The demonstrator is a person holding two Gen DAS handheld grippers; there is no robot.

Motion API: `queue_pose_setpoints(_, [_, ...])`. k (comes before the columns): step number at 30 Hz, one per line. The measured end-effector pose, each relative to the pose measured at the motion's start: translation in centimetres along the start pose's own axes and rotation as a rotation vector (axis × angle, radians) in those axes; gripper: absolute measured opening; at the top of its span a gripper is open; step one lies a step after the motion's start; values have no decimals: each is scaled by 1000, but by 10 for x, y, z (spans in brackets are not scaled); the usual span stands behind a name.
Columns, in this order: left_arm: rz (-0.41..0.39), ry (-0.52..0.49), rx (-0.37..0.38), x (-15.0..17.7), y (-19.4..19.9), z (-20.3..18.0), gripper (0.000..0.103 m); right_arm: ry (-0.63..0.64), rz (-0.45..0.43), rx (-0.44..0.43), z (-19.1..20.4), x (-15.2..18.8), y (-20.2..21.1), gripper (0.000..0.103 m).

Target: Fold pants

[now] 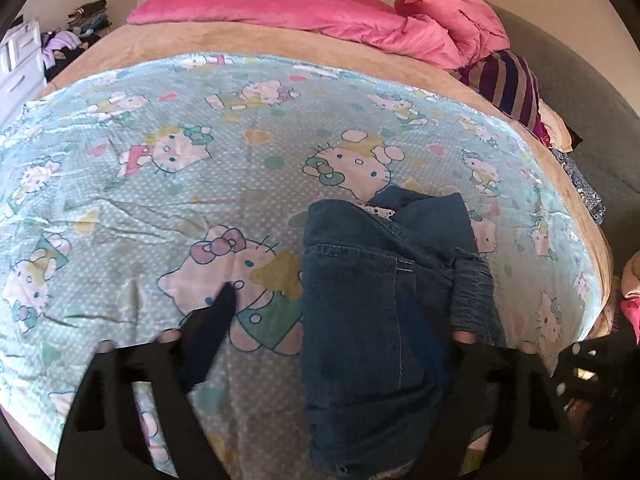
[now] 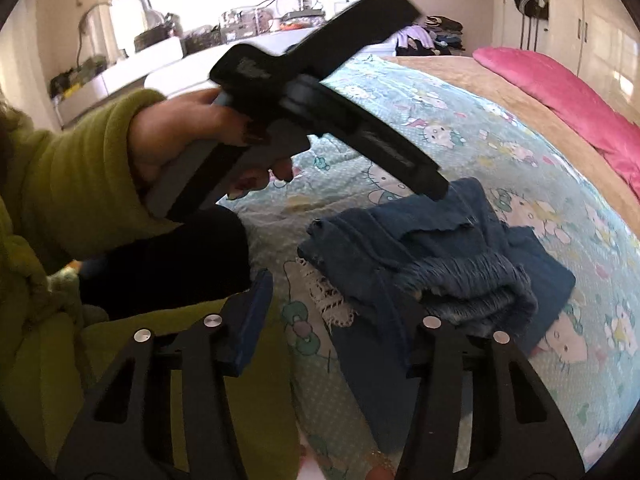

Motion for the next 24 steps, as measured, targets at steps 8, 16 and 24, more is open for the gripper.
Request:
queue_pose_setpoints(8, [56, 37, 2, 16, -27, 7, 72, -204, -81, 76, -44, 10, 27, 39])
queue_pose_setpoints(16, [60, 88, 16, 24, -32, 10, 74, -498, -45, 339, -129, 43, 41, 39])
queue_pose_setpoints(24, [64, 119, 38, 33, -34, 9, 74, -717, 55, 326, -155, 81, 5, 44])
Point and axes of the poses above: each gripper's, at about its wrist camera, not at the fingertips, and y roughly against the way its jaws point, z to its left, x to its underside, the point moved 5 cm from there along -y, roughly the way its jaws point, and after that the axes turned 10 degrees about -z, right-handed, at the moved point
